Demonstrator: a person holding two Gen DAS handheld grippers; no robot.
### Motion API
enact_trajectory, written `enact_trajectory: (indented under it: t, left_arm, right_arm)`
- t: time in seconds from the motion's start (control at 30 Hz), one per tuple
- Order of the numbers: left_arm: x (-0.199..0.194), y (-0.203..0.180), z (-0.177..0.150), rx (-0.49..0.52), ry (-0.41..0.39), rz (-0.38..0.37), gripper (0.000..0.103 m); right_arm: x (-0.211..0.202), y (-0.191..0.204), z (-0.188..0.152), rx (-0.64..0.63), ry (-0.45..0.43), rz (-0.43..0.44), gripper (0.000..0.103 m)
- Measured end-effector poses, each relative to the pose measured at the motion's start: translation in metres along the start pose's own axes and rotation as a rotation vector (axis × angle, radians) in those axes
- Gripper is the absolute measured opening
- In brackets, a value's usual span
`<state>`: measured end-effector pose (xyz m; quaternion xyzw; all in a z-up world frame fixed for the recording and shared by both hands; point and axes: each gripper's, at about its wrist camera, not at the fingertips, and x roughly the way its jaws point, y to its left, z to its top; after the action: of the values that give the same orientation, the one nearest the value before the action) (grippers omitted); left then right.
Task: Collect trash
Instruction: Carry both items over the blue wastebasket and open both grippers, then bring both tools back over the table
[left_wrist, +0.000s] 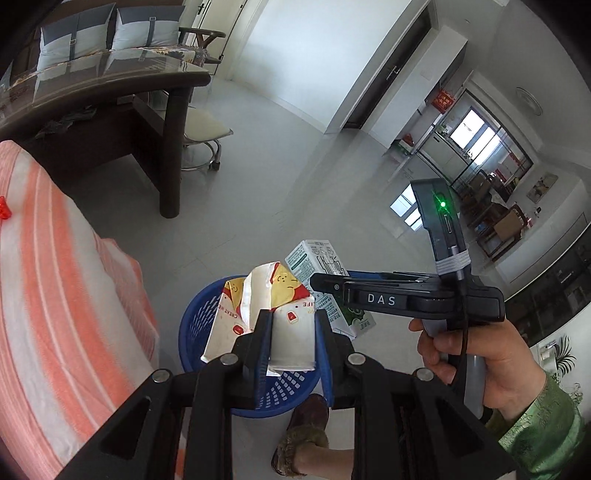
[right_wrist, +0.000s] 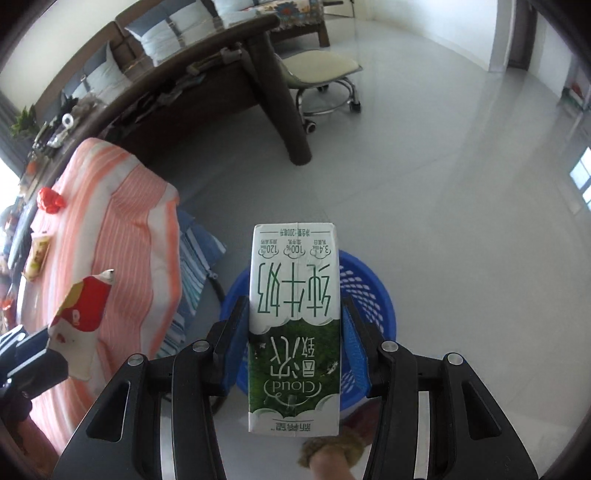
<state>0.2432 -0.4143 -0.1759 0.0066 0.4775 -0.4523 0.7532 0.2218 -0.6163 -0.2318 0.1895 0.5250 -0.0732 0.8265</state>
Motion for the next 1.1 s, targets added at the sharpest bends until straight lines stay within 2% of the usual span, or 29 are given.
enact_trajectory:
  t: [0.2,0.27,0.3,0.33,0.37,0.43,0.53,0.7,0.8,0.9,1.1]
  left_arm:
    - [0.041,-0.002,0.001,0.018,0.05,0.029,0.025]
    - [0.053,-0.002,0.001,0.012,0.067,0.043,0.04]
    - [0.059,-0.005,0.001,0.008,0.073,0.055,0.057]
    - [0.063,-0.003,0.001,0.005,0.069,0.071,0.061]
    - [0.064,-0.003,0.001,0.005,0.063,0.08,0.061]
    - [0.059,-0.003,0.0,-0.003,0.047,0.083,0.061]
    - [0.038,-0.007,-0.003,0.002,-0.009,0.116,0.061]
    - [-0.021,-0.017,-0.017,0.018,-0.159,0.165,0.061]
    - [-0.059,-0.017,-0.035,0.009,-0.239,0.2,0.069]
    - [-0.089,-0.01,-0.057,0.021,-0.245,0.242,0.077]
    - [-0.145,0.026,-0.114,-0.005,-0.234,0.402,0.078]
  right_arm:
    - [0.019,-0.026,0.002,0.064,0.034,0.034,0.05]
    - [0.025,-0.03,0.004,0.067,0.041,0.047,0.052]
    - [0.029,-0.033,0.005,0.074,0.045,0.051,0.052]
    - [0.033,-0.037,0.005,0.086,0.045,0.053,0.059]
    - [0.036,-0.04,0.005,0.098,0.046,0.055,0.066]
    - [0.034,-0.046,0.005,0.121,0.039,0.066,0.066]
    - [0.018,-0.051,0.008,0.118,-0.008,0.065,0.067]
    - [-0.022,-0.05,0.008,0.102,-0.127,0.063,0.074]
    - [-0.048,-0.037,0.006,0.071,-0.212,0.026,0.089]
    - [-0.067,-0.013,0.003,0.011,-0.291,-0.007,0.092]
    - [-0.079,0.075,-0.022,-0.199,-0.407,-0.034,0.094]
